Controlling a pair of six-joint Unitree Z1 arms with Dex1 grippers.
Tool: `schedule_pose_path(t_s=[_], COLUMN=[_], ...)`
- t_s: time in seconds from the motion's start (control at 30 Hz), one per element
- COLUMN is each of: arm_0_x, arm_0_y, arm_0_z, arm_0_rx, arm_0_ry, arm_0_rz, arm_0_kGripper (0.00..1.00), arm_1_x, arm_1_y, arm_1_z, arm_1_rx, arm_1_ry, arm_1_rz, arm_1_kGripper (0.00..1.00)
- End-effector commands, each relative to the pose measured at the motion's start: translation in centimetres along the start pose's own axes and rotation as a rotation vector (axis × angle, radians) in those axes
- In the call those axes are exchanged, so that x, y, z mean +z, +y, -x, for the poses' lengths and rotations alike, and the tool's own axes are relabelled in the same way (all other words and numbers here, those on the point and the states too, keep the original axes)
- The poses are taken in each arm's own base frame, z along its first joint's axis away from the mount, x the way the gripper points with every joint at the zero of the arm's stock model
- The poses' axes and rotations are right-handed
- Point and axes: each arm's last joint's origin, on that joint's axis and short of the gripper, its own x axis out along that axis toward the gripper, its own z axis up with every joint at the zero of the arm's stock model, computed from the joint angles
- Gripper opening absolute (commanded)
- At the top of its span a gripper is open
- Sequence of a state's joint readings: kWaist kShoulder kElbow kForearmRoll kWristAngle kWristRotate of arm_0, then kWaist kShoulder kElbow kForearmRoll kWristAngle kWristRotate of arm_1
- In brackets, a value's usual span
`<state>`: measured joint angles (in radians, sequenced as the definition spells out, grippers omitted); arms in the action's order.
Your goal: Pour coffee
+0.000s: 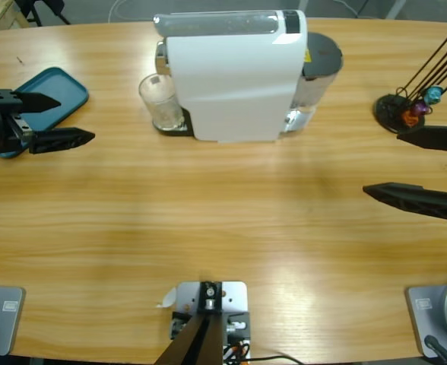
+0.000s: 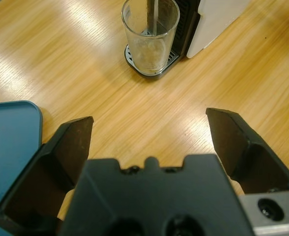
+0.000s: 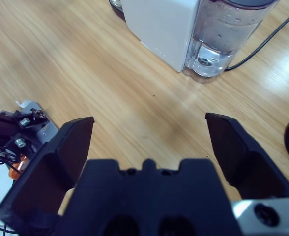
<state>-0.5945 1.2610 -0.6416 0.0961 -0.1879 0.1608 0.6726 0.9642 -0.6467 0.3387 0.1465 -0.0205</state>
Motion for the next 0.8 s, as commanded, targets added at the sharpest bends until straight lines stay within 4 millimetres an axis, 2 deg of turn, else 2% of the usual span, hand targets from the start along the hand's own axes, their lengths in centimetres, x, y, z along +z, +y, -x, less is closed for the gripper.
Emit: schedule_pose_path(t_s=[0.03, 0.27, 0.8], arm_0_x=[0.6, 1.1, 2.6], arm_0_y=[-0.2, -0.2, 0.1], arm_0_z=[-0.4, -1.0, -0.7], arm_0_rx=[-0.017, -0.049, -0.006], arm_0_ry=[-0.006, -0.011, -0.046], arm_0_rz=[-0.005, -0.004, -0.015], arm_0_kGripper=[1.0, 1.0, 1.0], arm_1_x=[-1.0, -0.9, -1.0], arm_1_y=[-0.3, -0.3, -0.4], arm_1_z=[-1.2, -1.4, -1.4], arm_1_rx=[0.0, -0.001, -0.017], arm_1_ry=[0.061, 0.069, 0.072], arm_1_rz=[-0.027, -0.03, -0.037], arm_1_kGripper=[1.0, 1.0, 1.0])
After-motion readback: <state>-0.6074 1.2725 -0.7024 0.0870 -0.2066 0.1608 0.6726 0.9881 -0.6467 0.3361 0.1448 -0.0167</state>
